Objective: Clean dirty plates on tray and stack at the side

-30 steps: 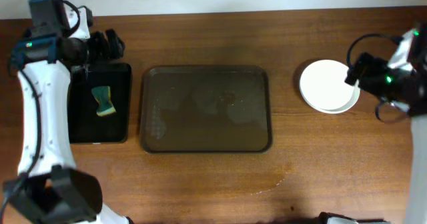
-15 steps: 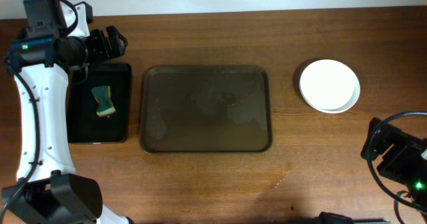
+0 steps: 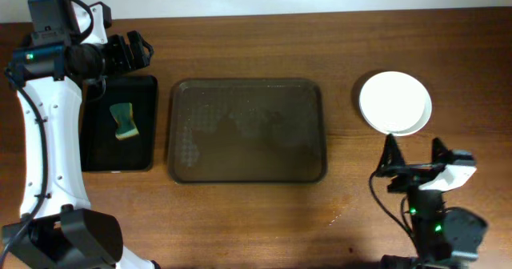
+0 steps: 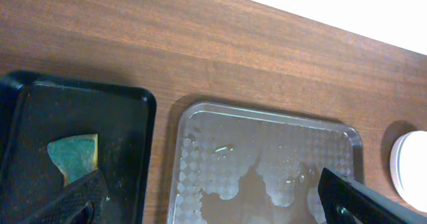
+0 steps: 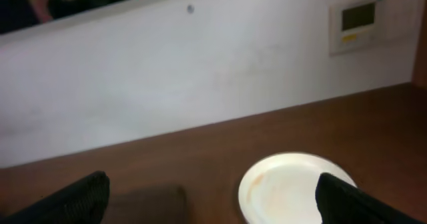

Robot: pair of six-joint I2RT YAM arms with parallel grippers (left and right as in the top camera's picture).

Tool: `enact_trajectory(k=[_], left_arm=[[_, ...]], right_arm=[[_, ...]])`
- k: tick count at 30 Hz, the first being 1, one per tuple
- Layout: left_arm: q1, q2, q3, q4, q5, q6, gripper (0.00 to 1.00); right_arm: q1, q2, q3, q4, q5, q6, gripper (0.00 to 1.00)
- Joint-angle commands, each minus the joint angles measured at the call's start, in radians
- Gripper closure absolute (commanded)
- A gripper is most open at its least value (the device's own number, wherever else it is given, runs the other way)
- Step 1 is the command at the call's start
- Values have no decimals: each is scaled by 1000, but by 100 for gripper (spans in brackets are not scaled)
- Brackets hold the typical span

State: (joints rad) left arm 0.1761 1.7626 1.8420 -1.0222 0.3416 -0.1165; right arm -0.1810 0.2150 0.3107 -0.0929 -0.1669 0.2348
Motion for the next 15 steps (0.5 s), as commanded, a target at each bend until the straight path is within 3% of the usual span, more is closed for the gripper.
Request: enact_trajectory(k=[1,10,12,15], left_arm=[[2,5,3,3,10,-5,1],[2,5,3,3,10,-5,1],[2,5,3,3,10,-5,1],[2,5,3,3,10,-5,1]], right_arm=[[29,-105,-133,53,3,-3,2],[44,-212,-285,119,40,-3,2],[45,-212,-305,18,40,9,2],[45,-212,-305,26,40,9,1]])
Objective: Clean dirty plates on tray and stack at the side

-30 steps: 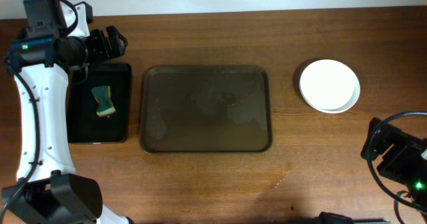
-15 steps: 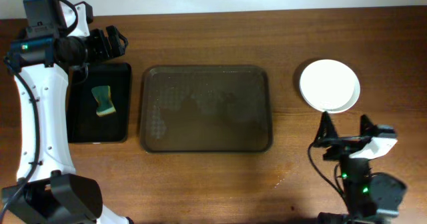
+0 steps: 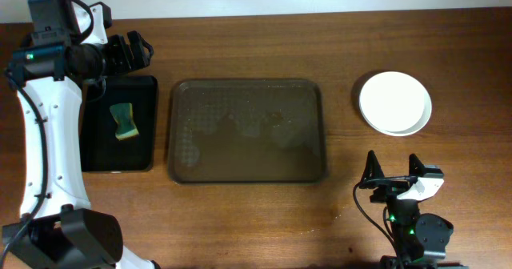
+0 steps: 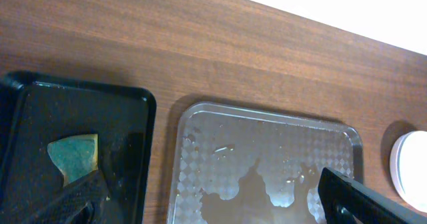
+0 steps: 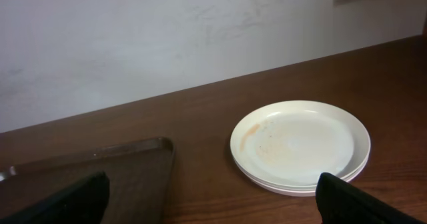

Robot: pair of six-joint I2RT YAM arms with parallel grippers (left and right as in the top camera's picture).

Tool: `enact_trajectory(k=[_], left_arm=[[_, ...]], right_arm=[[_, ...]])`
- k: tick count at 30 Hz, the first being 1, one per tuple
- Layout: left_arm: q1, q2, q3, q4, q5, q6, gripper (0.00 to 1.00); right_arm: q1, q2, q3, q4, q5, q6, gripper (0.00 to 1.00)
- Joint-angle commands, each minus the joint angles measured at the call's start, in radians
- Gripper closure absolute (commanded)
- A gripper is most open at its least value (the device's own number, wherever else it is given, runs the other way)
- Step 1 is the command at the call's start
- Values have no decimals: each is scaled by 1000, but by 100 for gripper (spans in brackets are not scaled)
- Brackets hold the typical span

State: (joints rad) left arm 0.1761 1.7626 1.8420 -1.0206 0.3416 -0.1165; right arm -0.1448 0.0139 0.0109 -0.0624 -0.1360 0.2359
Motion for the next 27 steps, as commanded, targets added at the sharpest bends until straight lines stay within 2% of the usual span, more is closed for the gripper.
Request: enact_trajectory(k=[1,19,23,27], left_arm=[[2,5,3,1,10,-5,1],[0,-18,3,1,10,-5,1],[-35,-193,2,1,10,-5,1],[-96,-466,-62,2,11,-5,1]], right_arm=[[9,-11,-5,-5,9,7,2],[9,-11,-5,-5,9,7,2],[9,-11,-5,-5,9,8,2],[9,-11,-5,-5,9,7,1]])
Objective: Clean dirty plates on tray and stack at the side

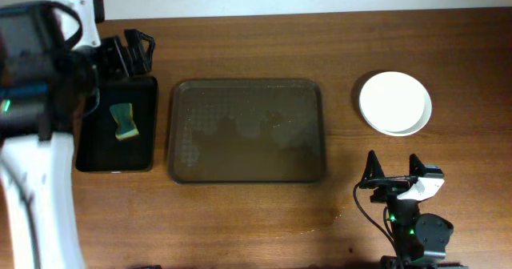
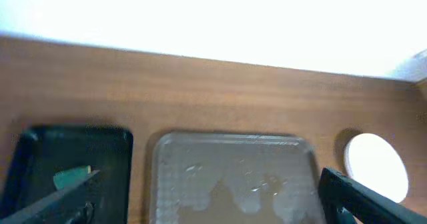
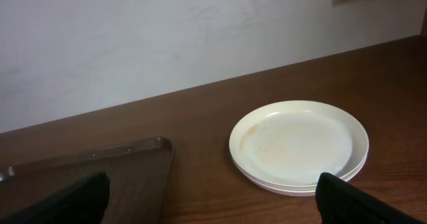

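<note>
A stack of white plates (image 1: 394,102) sits on the table at the right, beside the wet translucent tray (image 1: 244,130), which holds no plates. The top plate (image 3: 298,146) shows a faint orange smear. My right gripper (image 1: 394,169) rests low near the table's front edge, open, facing the plates with nothing between its fingers (image 3: 363,201). My left gripper (image 1: 128,53) is held high over the back left corner, open and empty. Its blurred view takes in the tray (image 2: 233,177) and the plates (image 2: 373,174).
A black tray (image 1: 96,153) lies at the left with a green sponge (image 1: 122,121) on it; both also show in the left wrist view, black tray (image 2: 27,164) and sponge (image 2: 70,178). A small wet patch (image 1: 332,215) is on the wood in front of the wet tray.
My left arm has risen and now looms large in the overhead view; its wrist view takes in more of the table and is blurred. The right arm, plates and trays have not moved.
At first my right gripper stood open just in front of the plate stack, its camera tilted up at the wall. Then it was back near the front edge, level with the plates. The left gripper stayed over the black tray's back edge, and now it is higher.
</note>
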Robot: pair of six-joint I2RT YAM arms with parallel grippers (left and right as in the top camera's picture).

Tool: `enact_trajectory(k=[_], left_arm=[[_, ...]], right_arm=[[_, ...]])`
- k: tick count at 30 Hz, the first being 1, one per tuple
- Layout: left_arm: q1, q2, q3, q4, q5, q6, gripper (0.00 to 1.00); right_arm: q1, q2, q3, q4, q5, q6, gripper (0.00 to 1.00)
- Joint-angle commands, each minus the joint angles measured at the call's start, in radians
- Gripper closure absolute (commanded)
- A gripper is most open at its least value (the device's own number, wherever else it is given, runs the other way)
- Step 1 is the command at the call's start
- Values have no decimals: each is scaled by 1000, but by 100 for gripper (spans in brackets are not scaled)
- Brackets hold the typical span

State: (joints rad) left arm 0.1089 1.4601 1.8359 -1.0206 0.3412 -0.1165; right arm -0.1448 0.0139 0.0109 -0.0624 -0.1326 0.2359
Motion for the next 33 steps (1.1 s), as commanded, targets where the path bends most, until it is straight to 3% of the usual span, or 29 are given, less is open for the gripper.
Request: enact_trajectory(k=[1,3,6,11,15,18,21,23,33], left_arm=[[-29,-208,-97,2,11,-5,1],[-27,-388,-320,18,-21,22,1],[-27,-678,-687,219,-148,22,1],[14,-1153,-1374,833,-181,213,1],[14,-1325,-1636,1038,-166,275,1],[14,-1443,-1765,1072,-166,422,1],[15,-1456,-1814,1065,-168,482,1],[15,-1456,-1828,954,-174,481,1],[15,-1455,-1827,956,-174,470,1]], right_arm=[[9,-11,-5,-5,6,8,2],[9,-11,-5,-5,6,7,2],[9,-11,-5,-5,6,7,2],[9,-11,-5,-5,6,7,2],[9,-11,-5,-5,6,7,2],[9,-11,-5,-5,6,8,1],[9,-11,-5,-5,6,8,2],[9,-11,-5,-5,6,8,1],[9,-11,-5,-5,6,7,2]])
